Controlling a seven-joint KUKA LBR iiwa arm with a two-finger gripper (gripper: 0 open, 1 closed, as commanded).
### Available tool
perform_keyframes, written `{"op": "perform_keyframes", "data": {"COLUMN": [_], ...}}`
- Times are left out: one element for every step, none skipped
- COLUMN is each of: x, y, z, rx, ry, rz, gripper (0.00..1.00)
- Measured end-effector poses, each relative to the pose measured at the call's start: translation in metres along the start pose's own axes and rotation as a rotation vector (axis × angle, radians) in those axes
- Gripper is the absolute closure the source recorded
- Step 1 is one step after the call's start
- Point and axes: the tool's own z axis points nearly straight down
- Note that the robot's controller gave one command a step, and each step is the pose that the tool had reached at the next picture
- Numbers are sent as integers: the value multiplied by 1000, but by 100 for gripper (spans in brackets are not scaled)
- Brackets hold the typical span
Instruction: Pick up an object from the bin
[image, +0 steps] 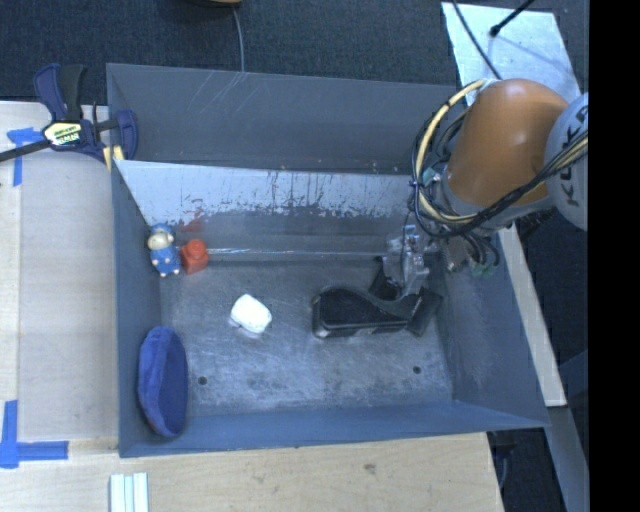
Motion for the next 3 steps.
{"op": "perform_keyframes", "data": {"x": [2, 16, 18], "y": [1, 36, 37], "z": [5, 92, 91], "rx": [-2, 4, 1], "ry": [9, 15, 28], "rz": [-1, 138, 137], "gripper": [0, 0, 100]}}
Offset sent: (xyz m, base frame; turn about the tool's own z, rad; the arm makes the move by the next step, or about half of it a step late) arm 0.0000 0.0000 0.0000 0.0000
